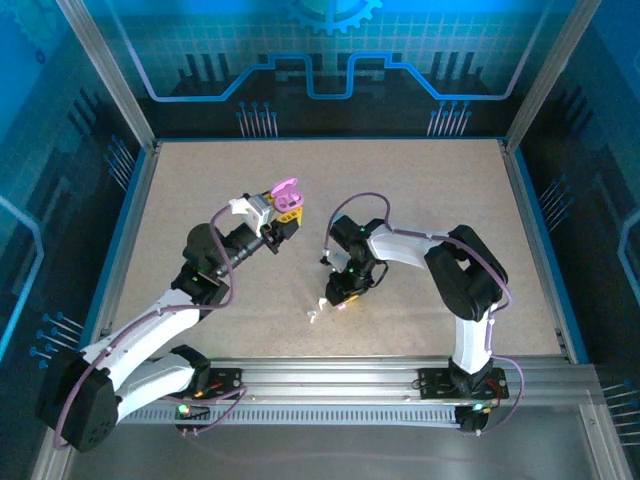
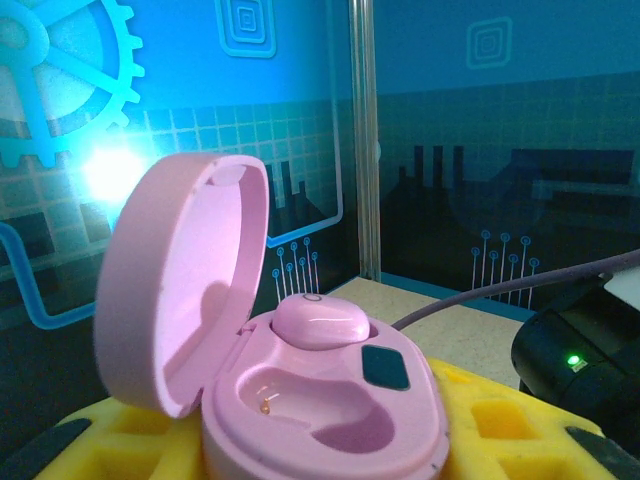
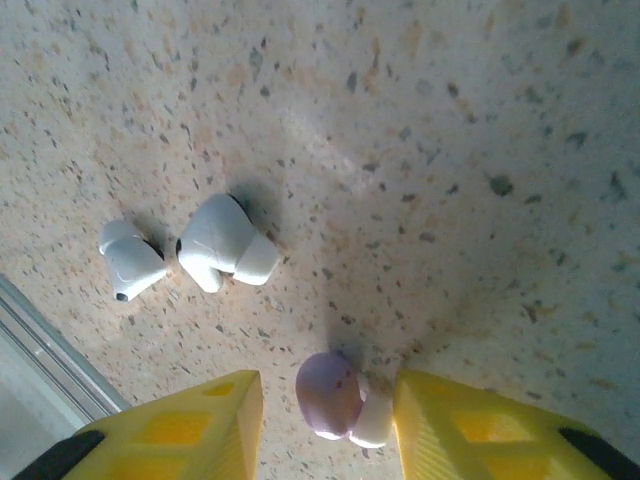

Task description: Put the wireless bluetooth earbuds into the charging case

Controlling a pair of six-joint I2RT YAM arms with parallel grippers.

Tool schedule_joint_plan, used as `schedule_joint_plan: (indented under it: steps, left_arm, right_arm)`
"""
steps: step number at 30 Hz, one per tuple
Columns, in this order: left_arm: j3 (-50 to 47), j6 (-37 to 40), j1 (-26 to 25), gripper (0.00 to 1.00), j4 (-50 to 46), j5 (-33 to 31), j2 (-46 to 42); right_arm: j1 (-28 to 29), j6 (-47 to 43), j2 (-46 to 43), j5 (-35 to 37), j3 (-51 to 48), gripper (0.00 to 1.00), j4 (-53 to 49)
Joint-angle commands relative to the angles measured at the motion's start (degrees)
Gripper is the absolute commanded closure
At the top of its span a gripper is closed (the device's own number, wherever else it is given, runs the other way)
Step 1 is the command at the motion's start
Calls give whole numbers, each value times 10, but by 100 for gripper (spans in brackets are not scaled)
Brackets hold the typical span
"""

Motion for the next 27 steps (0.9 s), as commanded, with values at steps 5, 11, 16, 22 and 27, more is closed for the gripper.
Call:
schedule_joint_plan:
  steps: [5,11,16,22,27]
  left_arm:
    - [-1,4,-2,65,16,-2,0]
    - [-3,8,-2,65,16,-11,-5]
    - [-7,11,-2,65,14,-18,-13]
    - [-6,13,-2,65,12,-19,-14]
    - [-5,13,-2,65,12,-19,-16]
  right_arm:
    - [19,9,-21,60,16,60,-32]
    - [30,16,-12,75,36,60,-36]
    - [43,32,3,81,43,61,-35]
    - [52,33,17,101,52,64,-42]
    - [53,31,25,104,58,65,-46]
